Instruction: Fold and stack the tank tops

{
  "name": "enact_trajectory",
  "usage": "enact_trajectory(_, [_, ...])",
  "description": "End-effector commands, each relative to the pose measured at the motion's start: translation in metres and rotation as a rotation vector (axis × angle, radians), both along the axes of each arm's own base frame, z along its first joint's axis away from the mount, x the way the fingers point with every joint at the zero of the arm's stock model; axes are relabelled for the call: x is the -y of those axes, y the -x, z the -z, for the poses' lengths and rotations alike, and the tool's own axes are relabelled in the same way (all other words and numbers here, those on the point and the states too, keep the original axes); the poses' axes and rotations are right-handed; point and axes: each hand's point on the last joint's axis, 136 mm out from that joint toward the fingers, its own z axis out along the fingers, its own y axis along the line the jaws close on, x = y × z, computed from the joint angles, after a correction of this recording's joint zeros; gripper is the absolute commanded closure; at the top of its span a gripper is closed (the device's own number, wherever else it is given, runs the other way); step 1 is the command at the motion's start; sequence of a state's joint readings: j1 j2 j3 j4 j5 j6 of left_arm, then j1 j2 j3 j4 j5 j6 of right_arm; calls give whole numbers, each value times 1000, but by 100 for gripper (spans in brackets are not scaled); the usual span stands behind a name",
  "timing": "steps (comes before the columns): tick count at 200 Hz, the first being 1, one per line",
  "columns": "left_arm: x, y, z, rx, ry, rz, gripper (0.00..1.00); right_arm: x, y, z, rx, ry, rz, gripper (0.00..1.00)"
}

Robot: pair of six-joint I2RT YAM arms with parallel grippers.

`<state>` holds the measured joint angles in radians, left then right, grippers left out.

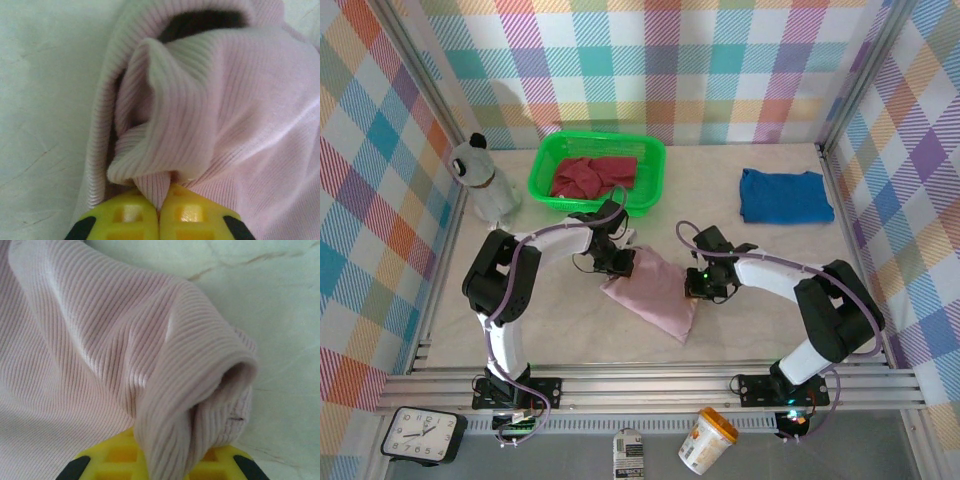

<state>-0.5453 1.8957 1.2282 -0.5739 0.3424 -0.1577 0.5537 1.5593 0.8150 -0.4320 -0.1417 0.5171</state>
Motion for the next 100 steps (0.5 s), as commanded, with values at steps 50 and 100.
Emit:
enact_trajectory(50, [67, -1, -44, 75, 129, -53, 100, 89, -64, -73, 242, 133, 35, 100])
enact_trajectory(100, [137, -57, -102, 315, 242, -103, 100, 138, -123, -135, 453, 218, 36, 100])
